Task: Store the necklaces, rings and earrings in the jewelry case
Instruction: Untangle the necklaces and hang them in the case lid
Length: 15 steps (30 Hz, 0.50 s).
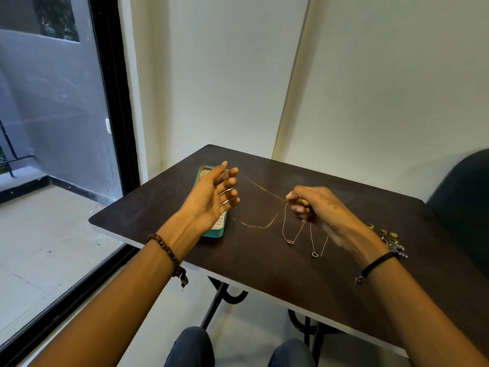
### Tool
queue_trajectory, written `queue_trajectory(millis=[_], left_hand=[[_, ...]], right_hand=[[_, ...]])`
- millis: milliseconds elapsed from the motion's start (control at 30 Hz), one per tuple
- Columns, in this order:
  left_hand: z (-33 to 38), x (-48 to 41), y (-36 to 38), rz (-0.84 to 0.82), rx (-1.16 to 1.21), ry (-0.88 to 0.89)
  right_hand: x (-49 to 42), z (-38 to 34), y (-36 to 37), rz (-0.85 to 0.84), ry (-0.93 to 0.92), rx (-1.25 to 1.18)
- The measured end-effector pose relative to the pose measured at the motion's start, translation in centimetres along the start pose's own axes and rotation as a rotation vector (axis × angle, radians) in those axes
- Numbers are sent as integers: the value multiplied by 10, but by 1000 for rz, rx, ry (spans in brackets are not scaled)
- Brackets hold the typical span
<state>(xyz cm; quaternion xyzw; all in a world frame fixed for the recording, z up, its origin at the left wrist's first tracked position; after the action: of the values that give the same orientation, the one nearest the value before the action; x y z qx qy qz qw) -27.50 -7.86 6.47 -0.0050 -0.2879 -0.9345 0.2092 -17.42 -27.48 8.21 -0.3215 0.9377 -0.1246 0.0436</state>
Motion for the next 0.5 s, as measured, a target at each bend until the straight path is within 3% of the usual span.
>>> queue_trajectory(millis=[367,500], left_hand=[[11,5,41,-143,-543,221],[17,8,59,-222,-610,206]], right_hand=[[0,-1,0,-49,-61,137],[1,-11,5,-80,-133,-62]])
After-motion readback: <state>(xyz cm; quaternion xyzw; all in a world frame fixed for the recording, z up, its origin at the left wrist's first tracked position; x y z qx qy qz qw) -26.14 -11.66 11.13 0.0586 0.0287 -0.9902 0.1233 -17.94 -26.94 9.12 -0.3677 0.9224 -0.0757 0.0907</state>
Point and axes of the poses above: each hand's wrist, its own x-axis away from the middle knuckle, its own y-axis out of the palm, z = x × y, the point moved 2 cm from there along -x, towards the middle knuckle, and after that the axes turned 1 degree about -x, right-handed, at the moved point
